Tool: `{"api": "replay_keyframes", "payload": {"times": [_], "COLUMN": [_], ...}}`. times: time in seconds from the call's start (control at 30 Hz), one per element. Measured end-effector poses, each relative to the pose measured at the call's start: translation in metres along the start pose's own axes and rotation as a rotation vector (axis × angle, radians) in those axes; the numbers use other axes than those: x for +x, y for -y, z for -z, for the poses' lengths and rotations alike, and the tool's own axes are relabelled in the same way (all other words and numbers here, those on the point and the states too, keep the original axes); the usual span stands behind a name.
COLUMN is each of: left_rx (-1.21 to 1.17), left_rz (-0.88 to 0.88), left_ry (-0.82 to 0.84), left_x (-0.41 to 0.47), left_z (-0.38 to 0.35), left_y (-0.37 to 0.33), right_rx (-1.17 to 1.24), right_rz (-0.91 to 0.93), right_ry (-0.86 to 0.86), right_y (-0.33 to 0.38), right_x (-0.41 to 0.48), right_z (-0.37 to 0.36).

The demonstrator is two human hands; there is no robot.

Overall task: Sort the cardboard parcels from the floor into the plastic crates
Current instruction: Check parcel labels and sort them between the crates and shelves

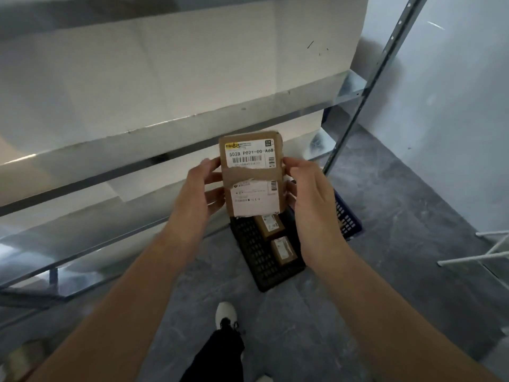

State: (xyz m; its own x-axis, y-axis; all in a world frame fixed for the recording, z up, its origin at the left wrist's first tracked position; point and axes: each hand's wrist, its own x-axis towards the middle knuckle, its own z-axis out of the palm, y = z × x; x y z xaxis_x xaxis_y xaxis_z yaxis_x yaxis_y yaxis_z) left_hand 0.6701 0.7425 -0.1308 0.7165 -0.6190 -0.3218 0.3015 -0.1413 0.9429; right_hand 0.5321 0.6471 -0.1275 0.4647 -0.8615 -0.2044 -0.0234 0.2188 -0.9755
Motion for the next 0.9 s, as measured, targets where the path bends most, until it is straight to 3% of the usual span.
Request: {"api": "replay_keyframes", "payload": {"times": [0.37,0.63,0.9], "left_rx": [0.059,0.099,0.068], "left_rz": [0.163,0.242,0.350], "left_ry": [0.084,-0.019,-0.272], "left_x": [0.176,0.265,0.344], "left_z": [-0.096,-0.168,-0.220], "left_y": [0.055,0.110,0.237], "right_rx": [-0.084,-0.126,-0.261], "right_rz": [-0.191,-0.286,-0.389], "right_ry": [-0.064,0.057,0.248], "right_y": [-0.055,-0.119,-0.258], "right_x": [0.184,0.303,0.402], "right_z": [0.040,0.089,0.135]}}
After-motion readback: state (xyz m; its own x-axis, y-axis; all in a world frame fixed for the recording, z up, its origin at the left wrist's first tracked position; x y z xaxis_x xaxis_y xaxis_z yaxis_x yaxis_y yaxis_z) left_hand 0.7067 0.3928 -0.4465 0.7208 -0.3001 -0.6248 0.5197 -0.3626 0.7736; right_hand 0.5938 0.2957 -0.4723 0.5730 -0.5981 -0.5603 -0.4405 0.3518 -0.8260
